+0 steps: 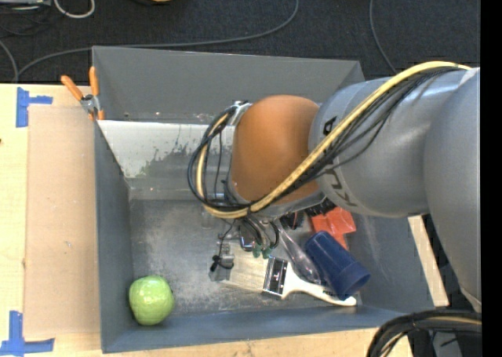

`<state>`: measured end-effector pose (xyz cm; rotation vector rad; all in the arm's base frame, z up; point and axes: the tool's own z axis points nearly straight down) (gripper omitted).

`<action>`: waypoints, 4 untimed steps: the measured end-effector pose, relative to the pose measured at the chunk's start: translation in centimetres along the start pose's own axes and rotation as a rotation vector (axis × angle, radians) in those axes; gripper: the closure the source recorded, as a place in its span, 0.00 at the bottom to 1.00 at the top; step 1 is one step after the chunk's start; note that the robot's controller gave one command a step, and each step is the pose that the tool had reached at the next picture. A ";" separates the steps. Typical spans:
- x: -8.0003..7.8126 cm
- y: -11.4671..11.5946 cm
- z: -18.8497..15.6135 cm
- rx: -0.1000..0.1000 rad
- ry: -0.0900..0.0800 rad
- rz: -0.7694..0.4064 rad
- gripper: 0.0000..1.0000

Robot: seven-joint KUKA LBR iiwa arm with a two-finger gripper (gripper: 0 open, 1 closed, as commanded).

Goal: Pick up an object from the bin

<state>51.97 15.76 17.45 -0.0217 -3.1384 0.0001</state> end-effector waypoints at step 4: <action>4.2 0.6 -3.4 0.003 0.006 -0.207 0.00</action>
Offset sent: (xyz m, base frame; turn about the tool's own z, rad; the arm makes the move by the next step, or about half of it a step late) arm -0.0062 -0.0431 -0.0517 -0.1082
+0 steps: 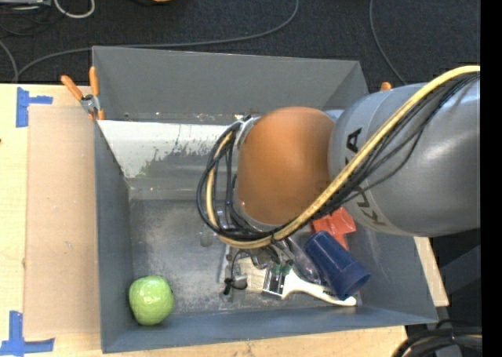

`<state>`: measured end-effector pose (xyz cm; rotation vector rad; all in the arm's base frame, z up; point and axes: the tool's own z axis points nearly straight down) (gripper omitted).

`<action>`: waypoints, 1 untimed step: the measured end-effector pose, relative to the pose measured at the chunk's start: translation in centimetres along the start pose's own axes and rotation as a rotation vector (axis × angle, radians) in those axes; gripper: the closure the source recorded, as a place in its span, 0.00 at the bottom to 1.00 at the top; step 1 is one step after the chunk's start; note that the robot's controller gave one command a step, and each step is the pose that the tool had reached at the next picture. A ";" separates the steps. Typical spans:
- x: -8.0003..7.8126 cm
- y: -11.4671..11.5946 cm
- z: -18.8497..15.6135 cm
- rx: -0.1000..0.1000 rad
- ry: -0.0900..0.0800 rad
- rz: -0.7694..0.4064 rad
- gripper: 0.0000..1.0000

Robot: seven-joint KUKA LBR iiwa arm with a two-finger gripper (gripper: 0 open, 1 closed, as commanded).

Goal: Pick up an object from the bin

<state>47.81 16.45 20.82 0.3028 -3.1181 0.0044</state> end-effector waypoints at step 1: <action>1.4 -6.2 7.7 -0.002 0.000 -0.051 0.00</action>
Offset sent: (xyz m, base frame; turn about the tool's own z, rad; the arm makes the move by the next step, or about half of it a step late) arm 0.0051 0.0354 -0.0665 -0.0199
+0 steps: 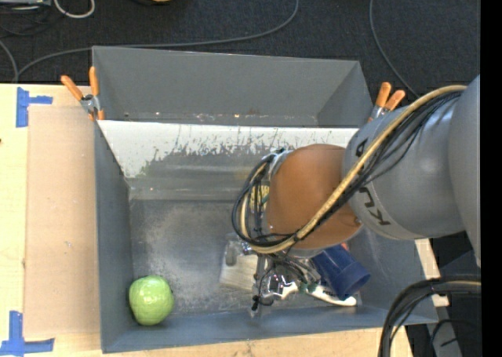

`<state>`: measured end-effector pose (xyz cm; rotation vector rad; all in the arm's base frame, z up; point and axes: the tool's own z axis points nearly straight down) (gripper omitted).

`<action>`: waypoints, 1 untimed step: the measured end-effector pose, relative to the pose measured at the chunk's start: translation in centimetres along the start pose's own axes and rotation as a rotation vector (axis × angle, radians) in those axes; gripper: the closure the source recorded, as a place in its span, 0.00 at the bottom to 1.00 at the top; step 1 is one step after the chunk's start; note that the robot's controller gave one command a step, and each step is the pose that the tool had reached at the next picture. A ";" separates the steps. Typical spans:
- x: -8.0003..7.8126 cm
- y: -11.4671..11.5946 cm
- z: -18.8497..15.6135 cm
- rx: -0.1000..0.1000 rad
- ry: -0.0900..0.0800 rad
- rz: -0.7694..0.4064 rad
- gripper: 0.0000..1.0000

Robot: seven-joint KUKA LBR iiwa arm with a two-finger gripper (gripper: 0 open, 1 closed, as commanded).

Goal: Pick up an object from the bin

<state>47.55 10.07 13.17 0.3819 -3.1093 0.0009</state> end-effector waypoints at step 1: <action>-3.0 9.0 -0.7 -0.002 -0.010 0.031 0.00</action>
Offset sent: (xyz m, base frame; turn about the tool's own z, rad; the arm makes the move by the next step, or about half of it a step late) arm 0.0024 -0.0066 -0.0093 0.0379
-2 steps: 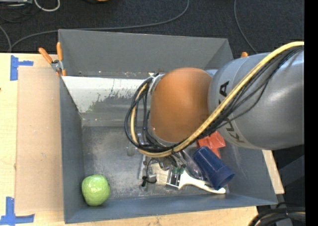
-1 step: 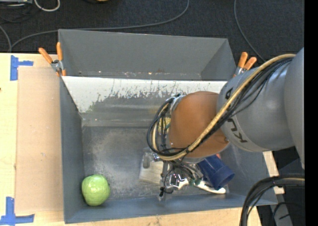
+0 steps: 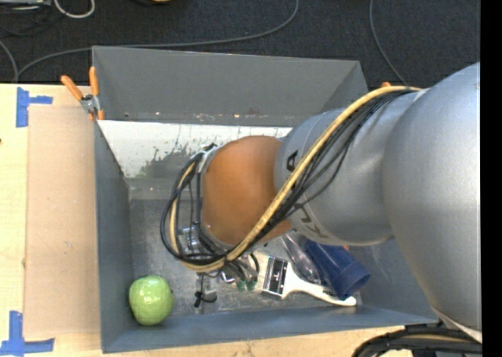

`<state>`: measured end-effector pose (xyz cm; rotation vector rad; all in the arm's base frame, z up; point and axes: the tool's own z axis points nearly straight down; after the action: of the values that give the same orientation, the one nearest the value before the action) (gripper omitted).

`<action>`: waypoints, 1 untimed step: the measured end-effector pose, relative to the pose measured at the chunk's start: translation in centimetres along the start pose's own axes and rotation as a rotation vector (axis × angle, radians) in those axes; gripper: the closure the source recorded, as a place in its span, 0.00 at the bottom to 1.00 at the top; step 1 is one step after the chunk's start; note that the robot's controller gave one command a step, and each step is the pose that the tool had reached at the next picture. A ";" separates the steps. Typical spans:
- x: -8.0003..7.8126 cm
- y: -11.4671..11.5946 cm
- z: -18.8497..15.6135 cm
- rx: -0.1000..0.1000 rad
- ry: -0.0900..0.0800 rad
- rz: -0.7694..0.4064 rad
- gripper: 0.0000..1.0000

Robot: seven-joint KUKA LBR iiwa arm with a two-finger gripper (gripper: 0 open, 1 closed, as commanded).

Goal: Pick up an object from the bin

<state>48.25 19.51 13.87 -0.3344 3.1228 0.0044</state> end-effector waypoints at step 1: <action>0.2 0.4 0.3 -0.006 0.001 -0.016 0.00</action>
Offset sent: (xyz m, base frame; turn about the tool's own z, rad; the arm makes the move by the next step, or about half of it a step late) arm 0.0262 0.0201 0.0379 0.0109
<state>47.93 19.85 13.56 -0.3602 3.1217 0.0133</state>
